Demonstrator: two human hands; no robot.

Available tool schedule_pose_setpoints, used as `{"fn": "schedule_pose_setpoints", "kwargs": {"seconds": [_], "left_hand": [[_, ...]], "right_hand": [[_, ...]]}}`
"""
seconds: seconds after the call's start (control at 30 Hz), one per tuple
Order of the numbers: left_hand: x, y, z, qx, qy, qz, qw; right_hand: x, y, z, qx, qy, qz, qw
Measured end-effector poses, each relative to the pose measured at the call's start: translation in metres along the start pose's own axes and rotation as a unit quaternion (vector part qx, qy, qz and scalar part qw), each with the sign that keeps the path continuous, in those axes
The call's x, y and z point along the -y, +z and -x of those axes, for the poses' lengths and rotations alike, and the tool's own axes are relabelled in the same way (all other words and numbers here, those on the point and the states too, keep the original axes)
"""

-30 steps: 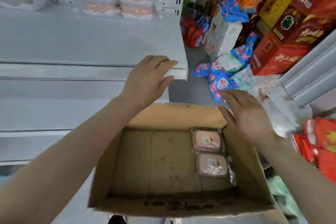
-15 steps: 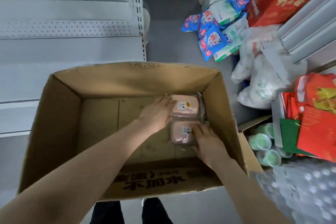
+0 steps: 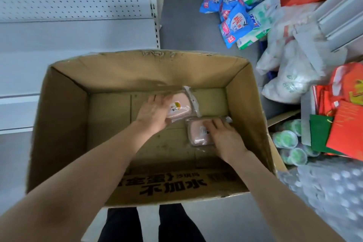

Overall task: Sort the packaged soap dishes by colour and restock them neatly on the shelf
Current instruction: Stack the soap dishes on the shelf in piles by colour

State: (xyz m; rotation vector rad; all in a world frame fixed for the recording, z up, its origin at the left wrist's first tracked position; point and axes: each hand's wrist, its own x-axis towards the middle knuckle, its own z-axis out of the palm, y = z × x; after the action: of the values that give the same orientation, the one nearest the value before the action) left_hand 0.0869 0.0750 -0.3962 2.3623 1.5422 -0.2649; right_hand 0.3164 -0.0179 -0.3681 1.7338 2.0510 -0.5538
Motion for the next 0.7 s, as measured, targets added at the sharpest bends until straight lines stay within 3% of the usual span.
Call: {"fn": "schedule_pose_setpoints", "kwargs": {"seconds": [0.2,0.33,0.43,0.5,0.6,0.7], "left_hand": [[0.073,0.009,0.081,-0.021,-0.196,-0.001,0.98],[0.057,0.015,0.097,0.011,-0.288,0.116,0.951],[0.024,0.019,0.097,0.033,-0.238,0.211,0.948],[0.013,0.015,0.095,0.051,-0.189,0.209,0.958],[0.017,0.004,0.086,0.054,-0.106,0.071,0.99],[0.031,-0.001,0.063,0.051,0.0,-0.018,0.999]], "right_hand": [[0.025,-0.007,-0.023,0.02,-0.041,0.019,0.999],[0.04,-0.012,-0.031,-0.04,-0.033,-0.003,0.999],[0.052,-0.01,-0.038,-0.096,0.008,-0.016,0.995],[0.056,-0.006,-0.04,-0.093,0.019,-0.018,0.995],[0.051,0.002,-0.042,-0.075,0.018,-0.014,0.997],[0.045,0.007,-0.045,-0.088,0.014,0.007,0.996]]}}
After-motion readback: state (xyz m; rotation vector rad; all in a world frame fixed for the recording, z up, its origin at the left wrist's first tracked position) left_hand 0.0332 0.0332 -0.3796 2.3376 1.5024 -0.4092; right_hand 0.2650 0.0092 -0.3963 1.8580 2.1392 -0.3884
